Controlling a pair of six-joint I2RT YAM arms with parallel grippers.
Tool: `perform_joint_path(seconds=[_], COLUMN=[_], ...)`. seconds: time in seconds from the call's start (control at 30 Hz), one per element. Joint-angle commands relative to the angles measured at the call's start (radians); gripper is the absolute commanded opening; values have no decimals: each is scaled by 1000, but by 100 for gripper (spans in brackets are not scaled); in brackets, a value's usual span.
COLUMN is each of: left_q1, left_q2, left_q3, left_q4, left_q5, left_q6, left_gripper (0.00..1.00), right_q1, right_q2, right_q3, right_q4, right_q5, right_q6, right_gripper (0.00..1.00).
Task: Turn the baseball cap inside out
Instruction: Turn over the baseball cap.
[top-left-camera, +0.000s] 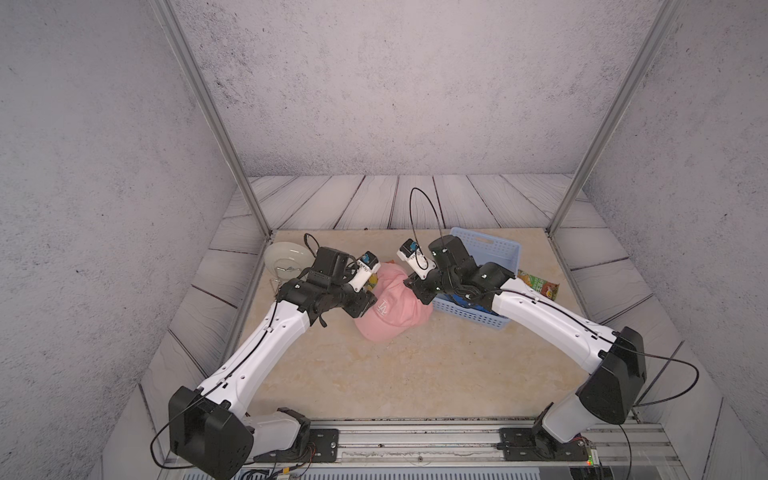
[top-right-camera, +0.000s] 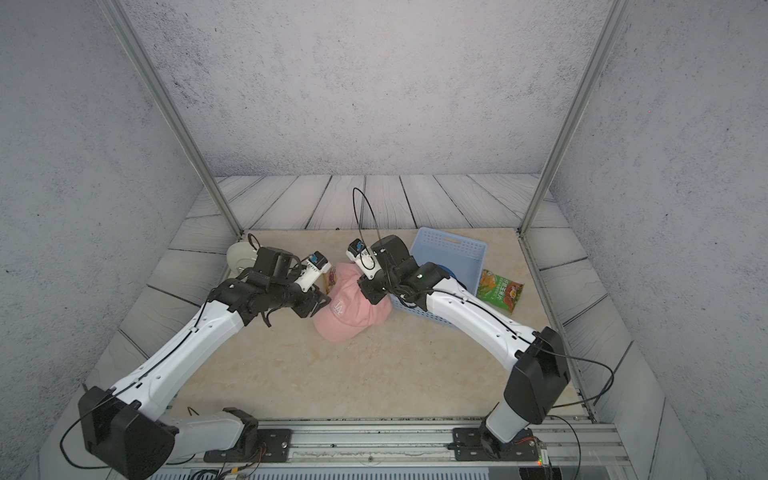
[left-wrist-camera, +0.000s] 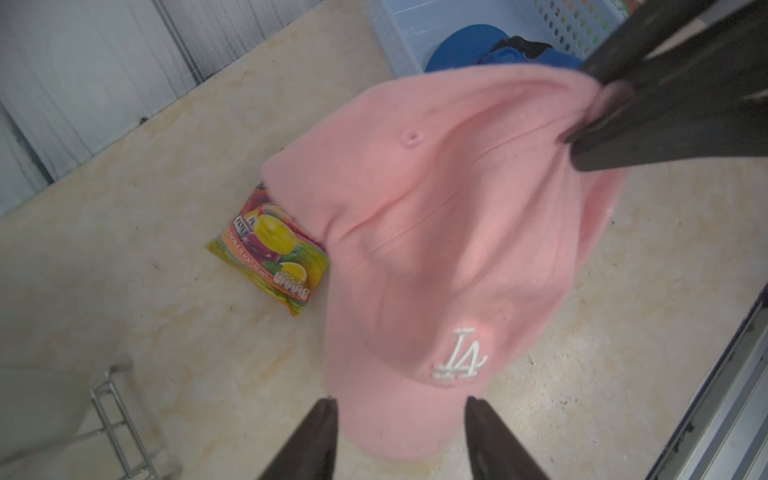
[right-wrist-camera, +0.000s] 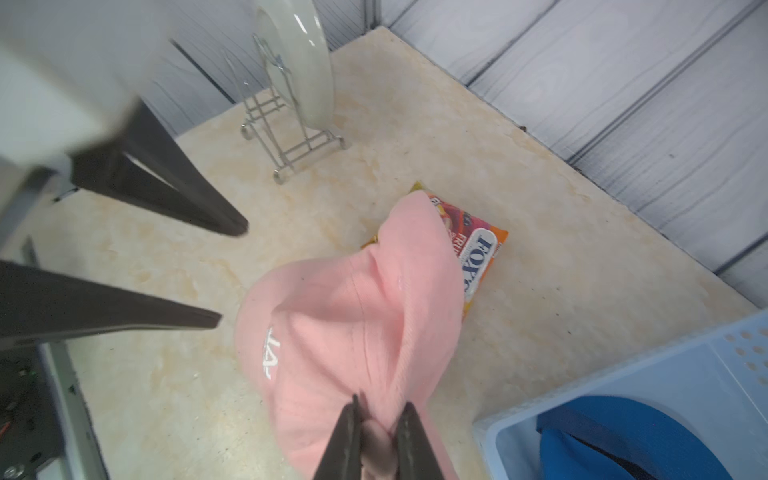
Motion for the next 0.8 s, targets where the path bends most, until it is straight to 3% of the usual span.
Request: perform_joint_path(seconds=[0.0,0.1,0.3,0.53,0.77], left_q1=[61,136,251,341,385], left_q2=[-43,-92,-127,-172,-174], left_q3=[-47,-125,-226,-180,-124], left_q4=[40,161,321,230,198], left_q5=[62,175,302,31,-46], left_q6=[-147,-313,-523,-484,-413], left_gripper=[82,96,99,99,99], right_q1=[5,7,7,41,135], right_q2=[19,26,45,78,156], right_q3=[13,29,85,176,291], right_q4=[57,57,-5,-90,-158], right_q5=[88,104,112,-24,-180], right_q6=[40,55,44,12,-33], right_gripper=[9,9,10,10,10])
